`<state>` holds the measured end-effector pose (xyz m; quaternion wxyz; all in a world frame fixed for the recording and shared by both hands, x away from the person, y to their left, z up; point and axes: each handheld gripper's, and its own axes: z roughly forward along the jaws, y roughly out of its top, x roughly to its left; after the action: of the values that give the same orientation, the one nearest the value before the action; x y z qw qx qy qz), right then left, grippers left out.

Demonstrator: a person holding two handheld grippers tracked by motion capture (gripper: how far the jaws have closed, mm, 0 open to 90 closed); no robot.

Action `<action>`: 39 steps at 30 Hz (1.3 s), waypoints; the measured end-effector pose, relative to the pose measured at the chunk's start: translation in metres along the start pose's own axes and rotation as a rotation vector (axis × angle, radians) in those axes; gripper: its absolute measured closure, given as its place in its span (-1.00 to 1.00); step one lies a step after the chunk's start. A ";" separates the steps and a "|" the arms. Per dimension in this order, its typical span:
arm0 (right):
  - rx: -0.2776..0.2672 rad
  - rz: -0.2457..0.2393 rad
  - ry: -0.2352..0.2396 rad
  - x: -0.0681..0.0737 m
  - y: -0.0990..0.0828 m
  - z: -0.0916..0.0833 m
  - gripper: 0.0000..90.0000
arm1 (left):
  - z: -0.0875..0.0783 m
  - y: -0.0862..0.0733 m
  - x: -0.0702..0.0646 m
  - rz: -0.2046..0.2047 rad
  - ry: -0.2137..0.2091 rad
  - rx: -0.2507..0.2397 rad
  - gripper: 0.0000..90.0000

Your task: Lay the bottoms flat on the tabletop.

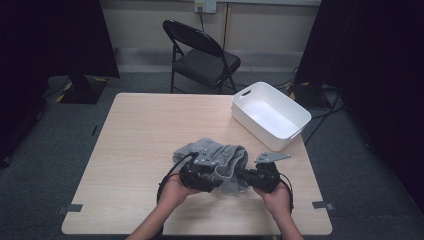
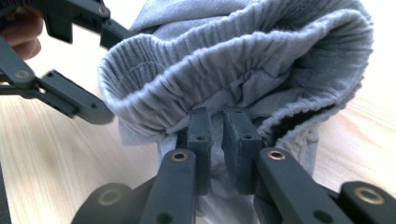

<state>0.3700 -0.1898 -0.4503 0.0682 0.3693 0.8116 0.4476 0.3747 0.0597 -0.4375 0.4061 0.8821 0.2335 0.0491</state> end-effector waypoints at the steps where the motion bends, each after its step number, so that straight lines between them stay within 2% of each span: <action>1: 0.000 0.001 0.001 0.000 0.000 0.000 0.80 | 0.001 0.001 -0.001 0.002 -0.005 0.002 0.08; 2: 0.003 -0.002 0.001 0.001 0.000 0.001 0.79 | 0.002 0.002 -0.001 -0.004 -0.020 0.010 0.29; 5: 0.004 0.000 0.000 0.001 0.001 0.001 0.73 | 0.003 0.005 0.000 -0.039 -0.013 0.023 0.70; 7: 0.004 -0.001 -0.005 0.000 0.000 0.000 0.67 | 0.002 0.006 0.002 -0.074 -0.015 0.032 0.79; 10: -0.006 0.009 -0.023 -0.002 0.000 -0.004 0.56 | -0.004 0.007 0.006 -0.092 0.013 0.028 0.81; 15: -0.021 0.036 -0.060 -0.007 -0.002 -0.013 0.27 | -0.019 0.007 0.014 -0.116 0.029 0.010 0.81; 19: 0.002 0.031 -0.086 -0.008 -0.006 -0.014 -0.02 | -0.027 0.007 0.019 -0.125 0.041 0.006 0.81; 23: 0.034 0.007 -0.105 -0.006 -0.010 -0.010 -0.10 | -0.031 0.007 0.021 -0.129 0.055 0.003 0.81; 25: 0.041 -0.006 -0.117 -0.006 -0.012 -0.009 -0.12 | -0.033 0.008 0.022 -0.132 0.056 0.004 0.81; 30: 0.037 0.001 -0.122 -0.011 -0.016 -0.008 -0.11 | -0.038 0.009 0.027 -0.140 0.062 -0.005 0.81; 39: 0.084 -0.014 -0.116 -0.014 -0.026 0.003 0.07 | -0.043 0.009 0.029 -0.145 0.069 -0.006 0.81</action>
<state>0.3673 -0.2058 -0.4757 0.1028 0.3914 0.8270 0.3904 0.3924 0.0972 -0.4053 0.4028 0.8595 0.3106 0.0504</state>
